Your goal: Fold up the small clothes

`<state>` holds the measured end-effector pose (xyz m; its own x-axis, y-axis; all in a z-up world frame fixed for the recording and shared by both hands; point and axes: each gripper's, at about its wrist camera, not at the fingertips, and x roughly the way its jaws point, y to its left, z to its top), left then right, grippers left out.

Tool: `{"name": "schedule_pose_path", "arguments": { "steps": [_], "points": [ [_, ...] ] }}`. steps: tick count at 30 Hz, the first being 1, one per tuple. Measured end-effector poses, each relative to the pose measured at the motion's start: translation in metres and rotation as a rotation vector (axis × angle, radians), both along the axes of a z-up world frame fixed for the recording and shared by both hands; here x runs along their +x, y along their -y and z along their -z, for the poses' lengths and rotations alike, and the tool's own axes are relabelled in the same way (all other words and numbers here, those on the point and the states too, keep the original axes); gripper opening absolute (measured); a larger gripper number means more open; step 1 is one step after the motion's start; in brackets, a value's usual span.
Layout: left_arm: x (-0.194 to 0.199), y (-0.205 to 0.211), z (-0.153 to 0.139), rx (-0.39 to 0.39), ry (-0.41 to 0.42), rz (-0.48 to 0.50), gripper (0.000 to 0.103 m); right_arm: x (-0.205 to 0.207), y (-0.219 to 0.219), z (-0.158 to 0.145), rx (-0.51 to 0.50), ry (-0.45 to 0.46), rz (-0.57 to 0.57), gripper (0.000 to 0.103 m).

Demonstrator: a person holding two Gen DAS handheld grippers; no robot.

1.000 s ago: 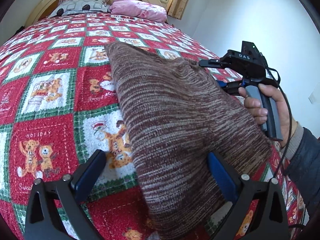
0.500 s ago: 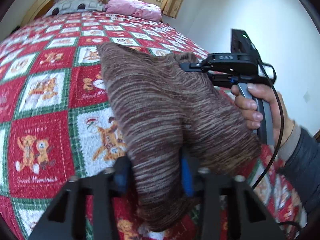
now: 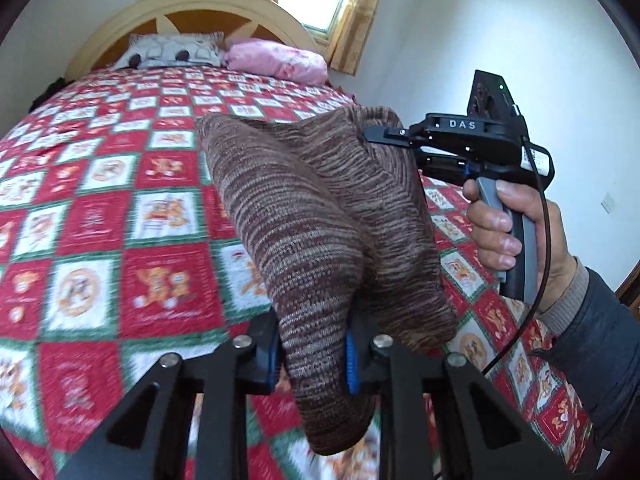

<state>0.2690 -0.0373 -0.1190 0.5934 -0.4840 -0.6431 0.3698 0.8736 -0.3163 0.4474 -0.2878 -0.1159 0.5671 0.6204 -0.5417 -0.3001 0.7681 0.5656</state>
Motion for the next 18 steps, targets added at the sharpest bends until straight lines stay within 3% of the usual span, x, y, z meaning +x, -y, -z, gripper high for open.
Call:
{"name": "schedule_pose_path", "arguments": {
  "steps": [9,18],
  "points": [
    [-0.055,-0.051,-0.009,0.061,0.045,-0.116,0.025,-0.035,-0.076,-0.013,0.030,0.024,-0.125,0.024],
    [-0.107,-0.118,-0.010,0.085,0.042,-0.258,0.025,-0.059,-0.179,-0.013,0.046,0.021,-0.285,0.024]
  ]
}}
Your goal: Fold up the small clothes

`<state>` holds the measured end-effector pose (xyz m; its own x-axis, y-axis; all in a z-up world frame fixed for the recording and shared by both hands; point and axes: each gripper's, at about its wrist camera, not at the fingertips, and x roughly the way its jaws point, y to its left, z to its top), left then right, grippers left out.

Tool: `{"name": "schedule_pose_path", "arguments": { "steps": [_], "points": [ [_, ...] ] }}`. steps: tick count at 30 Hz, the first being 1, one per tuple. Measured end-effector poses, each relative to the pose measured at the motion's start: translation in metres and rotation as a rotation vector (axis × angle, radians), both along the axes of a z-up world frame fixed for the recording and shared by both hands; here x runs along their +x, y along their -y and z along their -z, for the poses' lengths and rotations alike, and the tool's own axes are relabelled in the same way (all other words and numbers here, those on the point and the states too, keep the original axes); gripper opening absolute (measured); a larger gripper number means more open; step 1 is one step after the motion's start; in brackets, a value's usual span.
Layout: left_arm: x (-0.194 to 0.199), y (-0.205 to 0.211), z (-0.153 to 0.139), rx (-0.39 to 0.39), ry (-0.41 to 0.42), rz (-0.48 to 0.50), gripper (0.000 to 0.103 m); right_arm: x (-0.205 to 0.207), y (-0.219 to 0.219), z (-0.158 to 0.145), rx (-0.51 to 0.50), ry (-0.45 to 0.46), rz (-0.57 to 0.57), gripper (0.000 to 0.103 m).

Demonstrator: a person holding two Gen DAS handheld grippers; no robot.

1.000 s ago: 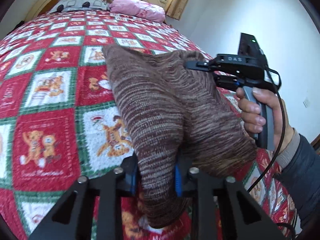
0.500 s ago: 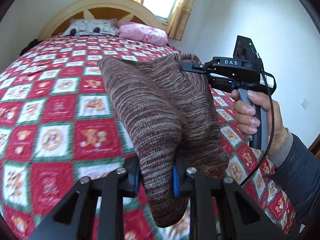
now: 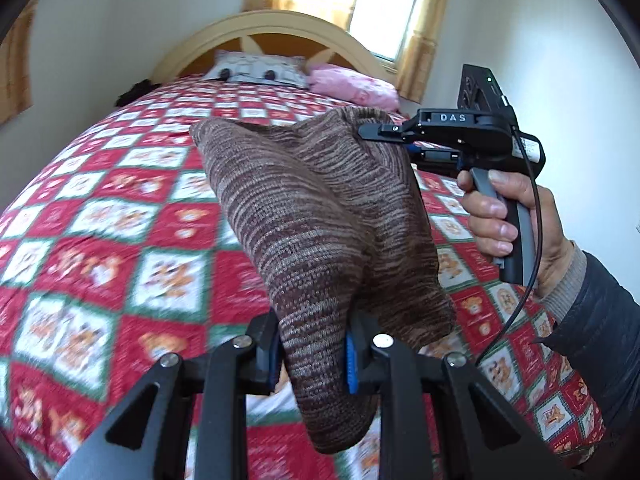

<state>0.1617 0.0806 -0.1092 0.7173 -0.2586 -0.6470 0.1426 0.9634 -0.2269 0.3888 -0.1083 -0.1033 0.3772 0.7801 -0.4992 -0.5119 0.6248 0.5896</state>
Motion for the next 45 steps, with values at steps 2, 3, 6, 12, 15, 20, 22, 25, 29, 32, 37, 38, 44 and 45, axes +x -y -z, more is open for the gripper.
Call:
{"name": "schedule_pose_path", "arguments": {
  "steps": [2,3,6,12,15,20,22,25,29,32,37,38,44,45],
  "points": [
    [-0.008,-0.011,0.000,0.014,0.000,-0.027,0.025,-0.003,-0.026,0.001,0.001,-0.005,-0.037,0.023],
    [-0.012,-0.016,0.001,0.016,-0.001,-0.038,0.025,-0.005,-0.034,0.001,-0.001,-0.006,-0.048,0.023],
    [-0.023,-0.032,0.004,0.017,-0.009,-0.076,0.025,-0.008,-0.062,0.003,-0.005,-0.012,-0.086,0.023],
    [-0.033,-0.056,0.012,0.002,-0.030,-0.125,0.025,-0.013,-0.105,0.013,-0.025,-0.027,-0.126,0.023],
    [-0.041,-0.066,0.015,-0.005,-0.039,-0.137,0.025,-0.011,-0.120,0.022,-0.036,-0.045,-0.139,0.023],
    [-0.043,-0.077,0.024,-0.019,-0.060,-0.163,0.025,-0.007,-0.144,0.033,-0.065,-0.062,-0.160,0.023],
    [-0.044,-0.080,0.028,-0.023,-0.068,-0.170,0.025,-0.007,-0.152,0.036,-0.076,-0.065,-0.169,0.023],
    [-0.043,-0.084,0.034,-0.028,-0.081,-0.175,0.025,-0.008,-0.158,0.040,-0.099,-0.060,-0.177,0.023],
    [-0.043,-0.086,0.039,-0.038,-0.092,-0.177,0.025,-0.007,-0.164,0.046,-0.109,-0.069,-0.179,0.023],
    [-0.043,-0.088,0.041,-0.047,-0.097,-0.179,0.025,-0.006,-0.168,0.050,-0.119,-0.077,-0.180,0.023],
    [-0.043,-0.093,0.045,-0.056,-0.106,-0.184,0.025,-0.005,-0.177,0.053,-0.132,-0.080,-0.187,0.023],
    [-0.044,-0.094,0.046,-0.057,-0.108,-0.185,0.025,-0.005,-0.179,0.054,-0.135,-0.079,-0.189,0.023],
    [-0.046,-0.096,0.050,-0.062,-0.119,-0.193,0.025,-0.004,-0.193,0.057,-0.152,-0.077,-0.195,0.023],
    [-0.046,-0.096,0.051,-0.062,-0.122,-0.194,0.025,-0.004,-0.194,0.058,-0.157,-0.076,-0.196,0.023]
  ]
}}
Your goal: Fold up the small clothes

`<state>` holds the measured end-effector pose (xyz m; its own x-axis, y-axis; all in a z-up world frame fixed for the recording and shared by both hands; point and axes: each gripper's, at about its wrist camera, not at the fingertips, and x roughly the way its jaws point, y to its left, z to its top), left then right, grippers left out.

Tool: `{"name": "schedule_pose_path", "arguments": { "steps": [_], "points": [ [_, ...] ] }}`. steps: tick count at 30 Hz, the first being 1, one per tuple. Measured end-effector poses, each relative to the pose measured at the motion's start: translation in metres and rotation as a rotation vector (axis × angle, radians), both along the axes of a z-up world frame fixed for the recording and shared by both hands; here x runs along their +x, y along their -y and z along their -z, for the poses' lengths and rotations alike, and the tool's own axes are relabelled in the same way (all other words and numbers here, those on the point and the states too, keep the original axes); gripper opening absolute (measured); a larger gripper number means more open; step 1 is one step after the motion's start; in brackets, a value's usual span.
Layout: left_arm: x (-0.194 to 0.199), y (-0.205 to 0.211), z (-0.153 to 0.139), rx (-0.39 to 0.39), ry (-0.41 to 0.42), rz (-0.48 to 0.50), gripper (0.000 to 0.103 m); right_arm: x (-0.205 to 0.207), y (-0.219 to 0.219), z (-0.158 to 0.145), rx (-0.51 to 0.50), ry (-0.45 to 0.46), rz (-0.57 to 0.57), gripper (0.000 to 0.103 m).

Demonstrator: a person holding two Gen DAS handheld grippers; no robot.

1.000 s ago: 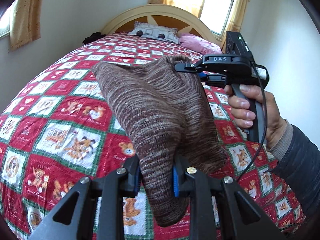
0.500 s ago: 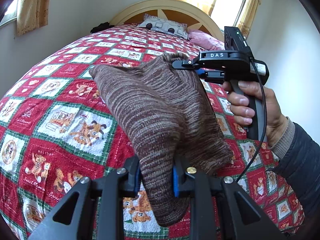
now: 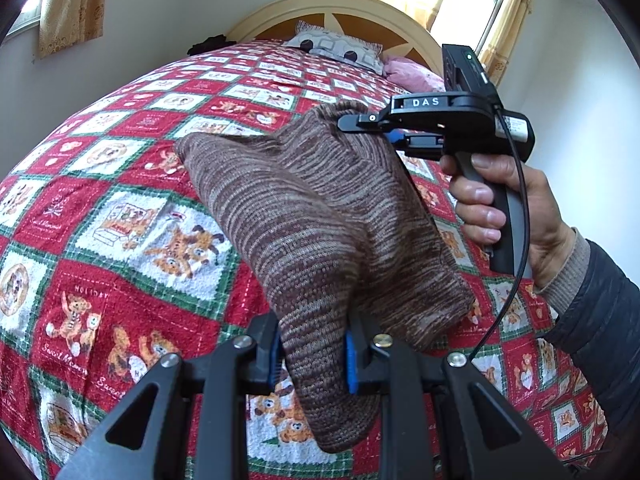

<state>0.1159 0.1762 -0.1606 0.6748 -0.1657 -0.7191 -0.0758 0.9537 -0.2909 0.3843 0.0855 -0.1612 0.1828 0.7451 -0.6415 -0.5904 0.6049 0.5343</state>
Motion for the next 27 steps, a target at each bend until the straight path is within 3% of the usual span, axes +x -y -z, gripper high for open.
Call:
{"name": "schedule_pose_path", "arguments": {
  "steps": [17,21,23,25,27],
  "points": [
    [-0.001,0.004,0.024,0.026,-0.017,-0.017,0.025,0.014,-0.009,0.037,-0.160,-0.020,0.038,0.023],
    [-0.005,0.008,0.026,0.042,-0.005,-0.020,0.033,0.018,-0.012,0.042,-0.172,-0.035,0.044,0.024],
    [-0.006,0.009,0.026,0.044,-0.012,-0.026,0.036,0.020,-0.009,0.045,-0.168,-0.050,0.046,0.028],
    [-0.009,0.009,0.022,0.043,-0.008,-0.040,0.041,0.022,-0.001,0.047,-0.167,-0.072,0.057,0.047],
    [-0.014,0.008,0.017,0.047,0.013,-0.058,0.048,0.019,0.013,0.042,-0.161,-0.067,0.077,0.047]
  ]
}}
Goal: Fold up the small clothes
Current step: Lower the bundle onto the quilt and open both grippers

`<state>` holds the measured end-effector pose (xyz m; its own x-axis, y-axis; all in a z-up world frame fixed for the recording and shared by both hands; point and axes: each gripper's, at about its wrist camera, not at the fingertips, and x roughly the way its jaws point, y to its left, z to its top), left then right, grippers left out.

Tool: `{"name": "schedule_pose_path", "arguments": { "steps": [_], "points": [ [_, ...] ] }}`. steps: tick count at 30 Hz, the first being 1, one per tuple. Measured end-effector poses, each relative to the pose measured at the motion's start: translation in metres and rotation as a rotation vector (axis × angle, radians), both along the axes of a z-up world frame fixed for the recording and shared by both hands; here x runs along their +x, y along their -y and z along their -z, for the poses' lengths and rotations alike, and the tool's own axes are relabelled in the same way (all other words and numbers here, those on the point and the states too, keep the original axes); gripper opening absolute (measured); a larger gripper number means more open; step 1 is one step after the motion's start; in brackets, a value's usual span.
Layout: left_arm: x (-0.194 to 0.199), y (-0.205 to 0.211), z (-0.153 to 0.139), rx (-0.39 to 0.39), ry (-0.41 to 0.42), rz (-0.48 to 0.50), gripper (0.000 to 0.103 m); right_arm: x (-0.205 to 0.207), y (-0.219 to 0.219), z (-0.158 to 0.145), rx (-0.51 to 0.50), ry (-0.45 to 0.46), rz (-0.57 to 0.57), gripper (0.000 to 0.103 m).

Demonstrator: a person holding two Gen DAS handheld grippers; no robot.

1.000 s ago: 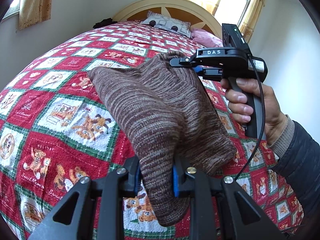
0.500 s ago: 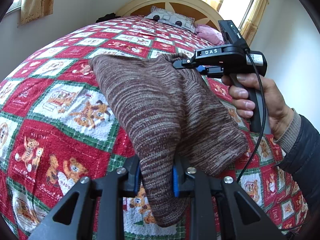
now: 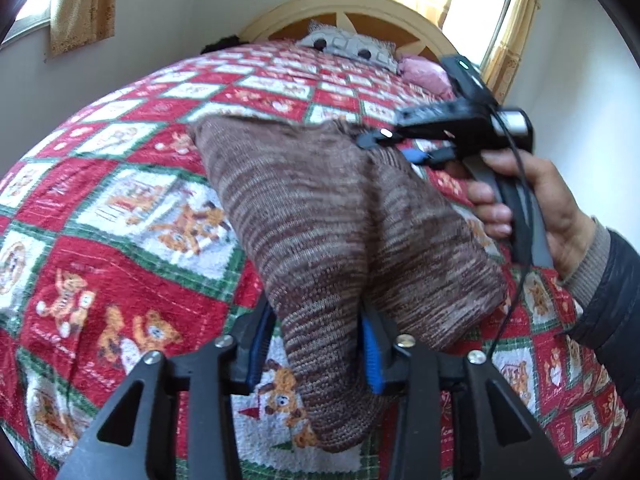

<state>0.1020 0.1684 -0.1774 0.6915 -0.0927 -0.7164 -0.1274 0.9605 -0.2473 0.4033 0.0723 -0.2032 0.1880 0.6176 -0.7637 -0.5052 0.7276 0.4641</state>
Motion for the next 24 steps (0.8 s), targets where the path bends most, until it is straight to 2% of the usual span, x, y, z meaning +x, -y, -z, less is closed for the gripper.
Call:
{"name": "schedule_pose_path", "arguments": {
  "steps": [3,5,8,12,15,17,18,19,22,24],
  "points": [
    [-0.007,-0.004,-0.003,0.038,0.025,-0.047,0.067,-0.016,0.025,-0.016,-0.006,0.061,0.013,0.047],
    [-0.008,-0.007,-0.001,0.052,0.019,-0.069,0.072,-0.039,0.049,-0.031,-0.004,0.112,0.026,0.047],
    [-0.009,-0.009,0.000,0.048,0.019,-0.088,0.073,-0.084,0.079,-0.046,0.020,0.154,-0.007,0.047],
    [-0.017,-0.008,-0.013,0.078,0.069,-0.102,0.076,-0.145,0.098,-0.039,0.011,0.158,-0.090,0.046],
    [-0.020,-0.010,-0.025,0.099,0.103,-0.132,0.085,-0.171,0.092,-0.021,0.001,0.138,-0.144,0.039],
    [-0.012,-0.010,-0.028,0.100,0.111,-0.140,0.085,-0.178,0.082,-0.010,-0.037,0.159,-0.150,0.023],
    [-0.009,-0.010,-0.029,0.109,0.113,-0.140,0.085,-0.181,0.079,-0.007,-0.048,0.168,-0.151,0.011],
    [-0.003,-0.009,-0.029,0.137,0.110,-0.140,0.085,-0.182,0.077,-0.006,-0.053,0.187,-0.149,0.006],
    [0.015,-0.007,-0.025,0.252,0.048,-0.159,0.085,-0.187,0.082,-0.019,-0.030,0.218,-0.139,0.004],
    [0.022,-0.008,-0.020,0.259,0.000,-0.159,0.086,-0.194,0.089,-0.039,-0.048,0.289,-0.128,0.004]
  ]
}}
